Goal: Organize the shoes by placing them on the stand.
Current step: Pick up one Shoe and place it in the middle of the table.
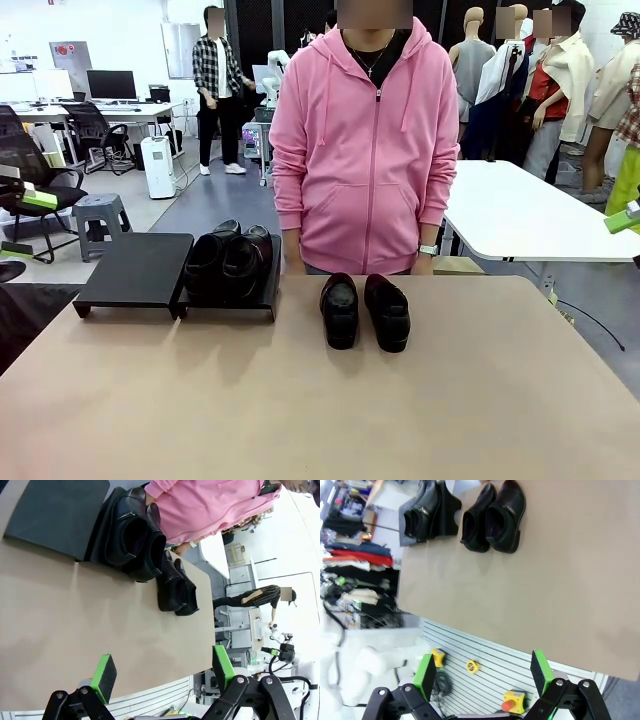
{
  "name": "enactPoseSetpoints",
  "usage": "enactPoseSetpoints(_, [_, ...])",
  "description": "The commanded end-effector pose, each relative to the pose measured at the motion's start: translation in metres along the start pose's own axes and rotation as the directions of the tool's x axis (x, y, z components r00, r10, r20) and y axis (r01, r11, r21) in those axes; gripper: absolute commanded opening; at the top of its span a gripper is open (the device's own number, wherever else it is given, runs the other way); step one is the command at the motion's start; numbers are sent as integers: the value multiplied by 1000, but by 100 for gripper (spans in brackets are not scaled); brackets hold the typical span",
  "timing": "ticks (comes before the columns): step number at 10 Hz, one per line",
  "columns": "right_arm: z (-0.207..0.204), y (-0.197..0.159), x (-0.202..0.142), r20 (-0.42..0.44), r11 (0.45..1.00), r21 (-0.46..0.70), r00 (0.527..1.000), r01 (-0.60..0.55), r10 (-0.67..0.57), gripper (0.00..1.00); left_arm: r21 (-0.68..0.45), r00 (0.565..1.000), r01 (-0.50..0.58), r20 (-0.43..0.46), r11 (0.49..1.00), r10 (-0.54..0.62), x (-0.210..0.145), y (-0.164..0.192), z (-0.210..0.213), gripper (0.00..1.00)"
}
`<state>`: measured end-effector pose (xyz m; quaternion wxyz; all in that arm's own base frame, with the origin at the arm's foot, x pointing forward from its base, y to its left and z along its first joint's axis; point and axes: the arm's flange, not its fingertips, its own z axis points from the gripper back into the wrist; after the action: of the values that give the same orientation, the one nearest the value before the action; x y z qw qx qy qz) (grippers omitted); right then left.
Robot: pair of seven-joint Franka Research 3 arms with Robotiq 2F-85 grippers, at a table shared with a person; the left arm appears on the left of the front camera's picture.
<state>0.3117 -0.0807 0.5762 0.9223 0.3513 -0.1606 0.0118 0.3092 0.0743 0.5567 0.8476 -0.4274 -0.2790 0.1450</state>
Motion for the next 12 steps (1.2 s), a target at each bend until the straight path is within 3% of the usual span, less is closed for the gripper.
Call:
enactPoseSetpoints(1, [-110, 69, 73, -268, 975, -162, 958, -150, 103, 100, -17, 1000, 2, 1, 1000, -2, 1, 0, -1, 100])
enactPoseSetpoints(2, [-173, 93, 102, -186, 954, -292, 983, -63, 8, 100, -17, 1000, 2, 1, 1000, -2, 1, 0, -1, 100])
enactPoseSetpoints(3, [-226, 111, 114, -151, 950, -310, 989, -36, -11, 100, -17, 1000, 2, 1, 1000, -2, 1, 0, -1, 100])
enactPoseSetpoints(4, [-282, 126, 108, -97, 938, -343, 995, -40, 7, 100, -17, 1000, 2, 1, 1000, -2, 1, 0, -1, 100])
enactPoseSetpoints(5, [-306, 131, 95, -125, 926, -363, 990, -109, 67, 100, -17, 1000, 2, 1, 1000, -2, 1, 0, -1, 100])
enactPoseSetpoints(6, [-286, 128, 86, -202, 944, -283, 973, -171, 116, 100, -17, 1000, 2, 1, 1000, -2, 1, 0, -1, 100])
enactPoseSetpoints(7, [-308, 141, 80, -136, 955, -278, 988, -107, 72, 100, -17, 1000, 2, 1, 1000, -2, 1, 0, -1, 100])
enactPoseSetpoints(10, [-322, 138, 84, -153, 949, -287, 984, -129, 87, 100, -17, 1000, 2, 1, 1000, -2, 1, 0, -1, 100])
enactPoseSetpoints(11, [-341, 150, 99, -168, 931, -355, 986, -82, 23, 100, -17, 1000, 2, 1, 1000, -2, 1, 0, -1, 100])
enactPoseSetpoints(12, [-375, 159, 138, -225, 901, -430, 973, -53, -50, 100, -17, 1000, 2, 1, 1000, -2, 1, 0, -1, 100])
